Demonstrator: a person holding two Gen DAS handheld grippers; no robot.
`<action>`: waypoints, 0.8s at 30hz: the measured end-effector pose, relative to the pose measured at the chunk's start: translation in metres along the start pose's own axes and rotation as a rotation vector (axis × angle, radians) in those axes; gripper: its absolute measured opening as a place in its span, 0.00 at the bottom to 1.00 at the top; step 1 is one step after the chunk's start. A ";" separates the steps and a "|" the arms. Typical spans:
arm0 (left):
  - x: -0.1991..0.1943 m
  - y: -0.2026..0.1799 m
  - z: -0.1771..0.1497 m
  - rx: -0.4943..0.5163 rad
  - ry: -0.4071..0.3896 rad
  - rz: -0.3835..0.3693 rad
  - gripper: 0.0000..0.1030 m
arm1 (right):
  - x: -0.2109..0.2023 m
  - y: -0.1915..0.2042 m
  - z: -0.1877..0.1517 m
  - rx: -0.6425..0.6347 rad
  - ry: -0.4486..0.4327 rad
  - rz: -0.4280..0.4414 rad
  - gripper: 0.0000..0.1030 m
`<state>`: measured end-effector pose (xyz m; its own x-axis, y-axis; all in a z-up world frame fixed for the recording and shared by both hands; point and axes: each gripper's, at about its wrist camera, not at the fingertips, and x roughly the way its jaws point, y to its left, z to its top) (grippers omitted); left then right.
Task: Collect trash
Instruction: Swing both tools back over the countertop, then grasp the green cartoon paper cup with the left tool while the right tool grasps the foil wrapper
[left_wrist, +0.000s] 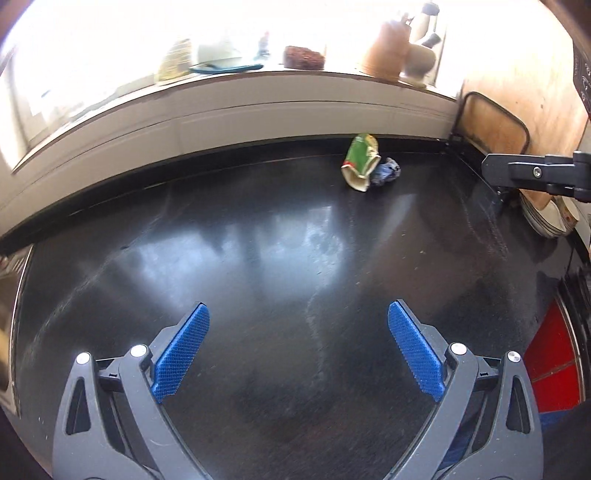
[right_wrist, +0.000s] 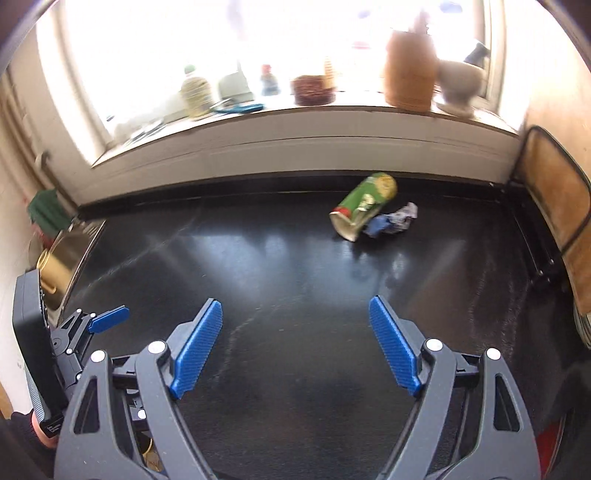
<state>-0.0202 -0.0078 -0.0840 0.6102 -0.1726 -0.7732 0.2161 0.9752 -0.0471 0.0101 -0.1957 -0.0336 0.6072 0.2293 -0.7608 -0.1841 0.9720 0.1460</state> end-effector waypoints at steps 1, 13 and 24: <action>0.003 -0.007 0.001 0.017 0.005 -0.010 0.92 | 0.001 -0.007 0.001 0.013 -0.002 -0.005 0.77; 0.085 -0.055 0.082 0.156 0.039 -0.047 0.92 | 0.053 -0.086 0.050 0.061 0.025 -0.010 0.77; 0.204 -0.083 0.138 0.257 0.081 -0.071 0.92 | 0.180 -0.157 0.093 0.127 0.173 0.022 0.77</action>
<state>0.1919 -0.1431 -0.1509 0.5259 -0.2173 -0.8223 0.4484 0.8924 0.0510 0.2201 -0.3022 -0.1345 0.4604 0.2488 -0.8521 -0.0898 0.9680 0.2341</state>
